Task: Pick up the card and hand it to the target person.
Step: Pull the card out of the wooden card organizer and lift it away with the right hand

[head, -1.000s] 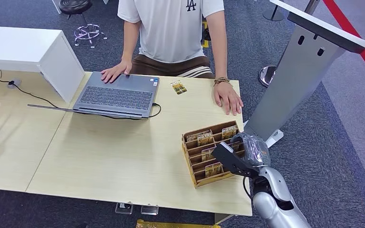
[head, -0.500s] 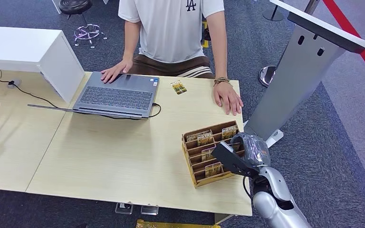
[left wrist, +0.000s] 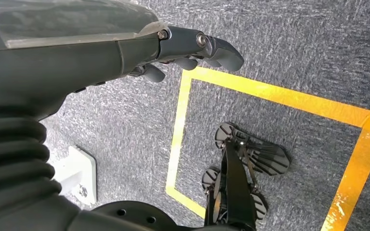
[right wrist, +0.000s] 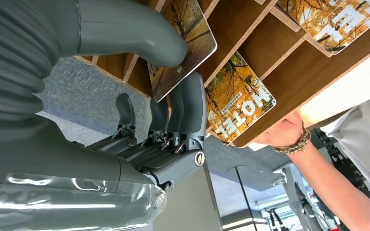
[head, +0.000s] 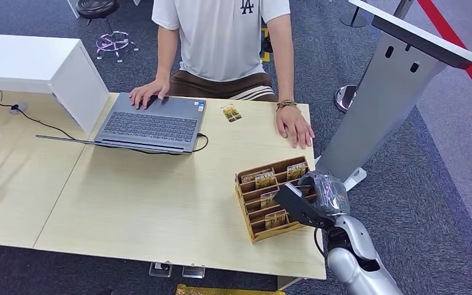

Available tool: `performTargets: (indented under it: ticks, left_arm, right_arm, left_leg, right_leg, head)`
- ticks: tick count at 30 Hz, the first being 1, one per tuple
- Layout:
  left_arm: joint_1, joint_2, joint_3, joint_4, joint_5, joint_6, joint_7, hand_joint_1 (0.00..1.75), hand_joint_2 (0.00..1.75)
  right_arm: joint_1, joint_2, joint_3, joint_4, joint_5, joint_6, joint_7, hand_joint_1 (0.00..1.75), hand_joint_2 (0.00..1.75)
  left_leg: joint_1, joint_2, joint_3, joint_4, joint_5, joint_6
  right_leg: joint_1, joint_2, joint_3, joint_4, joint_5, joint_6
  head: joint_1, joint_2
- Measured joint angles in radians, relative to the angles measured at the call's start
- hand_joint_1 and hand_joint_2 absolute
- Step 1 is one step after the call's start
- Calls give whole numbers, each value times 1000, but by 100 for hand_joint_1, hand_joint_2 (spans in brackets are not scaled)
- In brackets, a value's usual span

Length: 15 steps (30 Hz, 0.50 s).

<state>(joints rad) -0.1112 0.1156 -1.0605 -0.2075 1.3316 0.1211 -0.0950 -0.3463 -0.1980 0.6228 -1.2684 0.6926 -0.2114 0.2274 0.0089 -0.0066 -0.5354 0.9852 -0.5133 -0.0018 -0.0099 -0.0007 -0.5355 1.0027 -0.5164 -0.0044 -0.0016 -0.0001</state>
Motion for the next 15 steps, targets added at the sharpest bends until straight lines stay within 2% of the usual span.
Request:
performTargets:
  ticks: [5,10,14,15]
  left_arm:
    - [0,0,0,0,1,3,0,0,0]
    - [0,0,0,0,3,4,0,0,0]
    - [0,0,0,0,6,4,1,0,175]
    - [0,0,0,0,7,4,1,0,175]
  right_arm:
    - [-3,0,3,1,-5,4,-1,171,175]
    - [-15,0,6,7,-8,13,-5,167,175]
    - [-21,0,10,12,-9,15,-7,163,175]
    - [-22,0,11,13,-10,16,-7,163,175]
  left_leg:
    - [0,0,0,0,0,0]
    - [0,0,0,0,0,0]
    - [0,0,0,0,0,0]
    - [0,0,0,0,0,0]
  right_leg:
    - [0,0,0,0,0,0]
    - [0,0,0,0,0,0]
    - [0,0,0,0,0,0]
    - [0,0,0,0,0,0]
  head:
    - [0,0]
    - [0,0]
    - [0,0]
    - [0,0]
